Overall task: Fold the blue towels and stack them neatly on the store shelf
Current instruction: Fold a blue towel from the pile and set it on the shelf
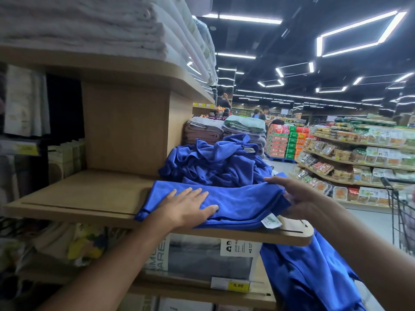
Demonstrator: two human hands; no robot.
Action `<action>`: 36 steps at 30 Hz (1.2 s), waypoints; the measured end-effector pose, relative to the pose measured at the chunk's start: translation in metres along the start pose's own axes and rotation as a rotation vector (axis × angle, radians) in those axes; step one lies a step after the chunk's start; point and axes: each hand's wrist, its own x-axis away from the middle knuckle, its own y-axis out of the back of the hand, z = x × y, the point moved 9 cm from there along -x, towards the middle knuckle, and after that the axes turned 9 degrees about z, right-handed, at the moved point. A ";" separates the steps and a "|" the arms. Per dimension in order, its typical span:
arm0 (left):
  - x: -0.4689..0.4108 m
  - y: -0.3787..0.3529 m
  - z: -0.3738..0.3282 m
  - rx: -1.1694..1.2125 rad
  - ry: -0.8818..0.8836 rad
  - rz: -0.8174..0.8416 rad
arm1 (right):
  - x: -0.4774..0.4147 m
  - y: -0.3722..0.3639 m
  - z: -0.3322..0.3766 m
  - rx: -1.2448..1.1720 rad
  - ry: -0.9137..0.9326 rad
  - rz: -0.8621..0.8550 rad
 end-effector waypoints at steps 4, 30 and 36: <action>-0.001 -0.001 0.000 -0.014 0.009 0.002 | -0.003 -0.010 -0.003 -0.090 0.020 0.038; -0.005 0.041 0.066 1.072 -0.027 -0.440 | -0.029 -0.170 0.070 0.811 0.283 0.151; -0.013 0.025 0.096 1.310 0.025 -0.512 | -0.062 -0.197 0.009 1.106 0.205 0.142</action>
